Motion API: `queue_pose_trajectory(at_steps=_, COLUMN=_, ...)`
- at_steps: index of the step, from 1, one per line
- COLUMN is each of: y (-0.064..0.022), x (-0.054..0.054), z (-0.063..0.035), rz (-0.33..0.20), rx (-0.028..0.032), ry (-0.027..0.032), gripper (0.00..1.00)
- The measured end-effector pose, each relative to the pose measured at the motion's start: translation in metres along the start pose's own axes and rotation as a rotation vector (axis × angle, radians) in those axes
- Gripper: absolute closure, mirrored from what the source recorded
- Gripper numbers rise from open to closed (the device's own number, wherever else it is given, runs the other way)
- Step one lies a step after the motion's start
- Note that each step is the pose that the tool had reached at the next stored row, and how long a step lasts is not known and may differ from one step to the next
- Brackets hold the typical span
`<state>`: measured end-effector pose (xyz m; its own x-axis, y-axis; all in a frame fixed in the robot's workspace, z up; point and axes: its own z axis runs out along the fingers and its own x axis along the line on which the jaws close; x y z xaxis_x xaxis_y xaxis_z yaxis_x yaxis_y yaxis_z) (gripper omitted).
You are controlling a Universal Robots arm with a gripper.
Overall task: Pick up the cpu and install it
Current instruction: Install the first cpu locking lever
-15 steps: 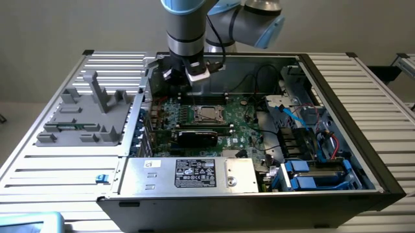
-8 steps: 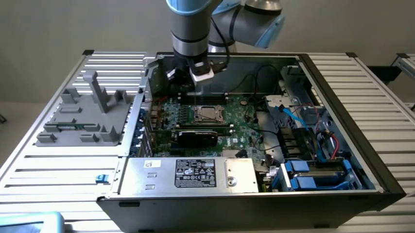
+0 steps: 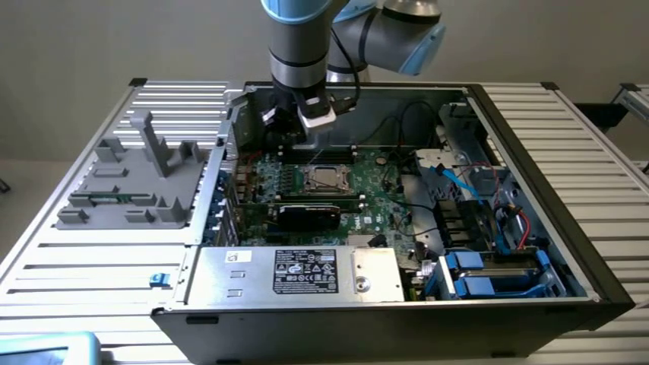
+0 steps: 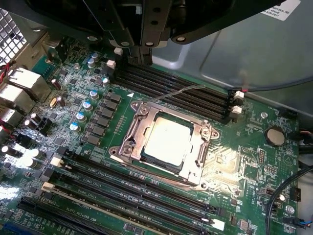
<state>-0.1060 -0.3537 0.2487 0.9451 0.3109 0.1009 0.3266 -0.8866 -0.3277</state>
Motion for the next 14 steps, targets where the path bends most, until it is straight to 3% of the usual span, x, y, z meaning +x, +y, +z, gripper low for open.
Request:
queue_pose_trajectory(at_steps=5, y=0.0, x=0.0, z=0.0, rz=0.002, rx=-0.0003, ry=0.0007, gripper=0.89)
queue_pose_trajectory(at_steps=14, y=0.0008, x=-0.0002, z=0.0022, rz=0.121, rx=-0.015, ry=0.0479, gripper=0.89)
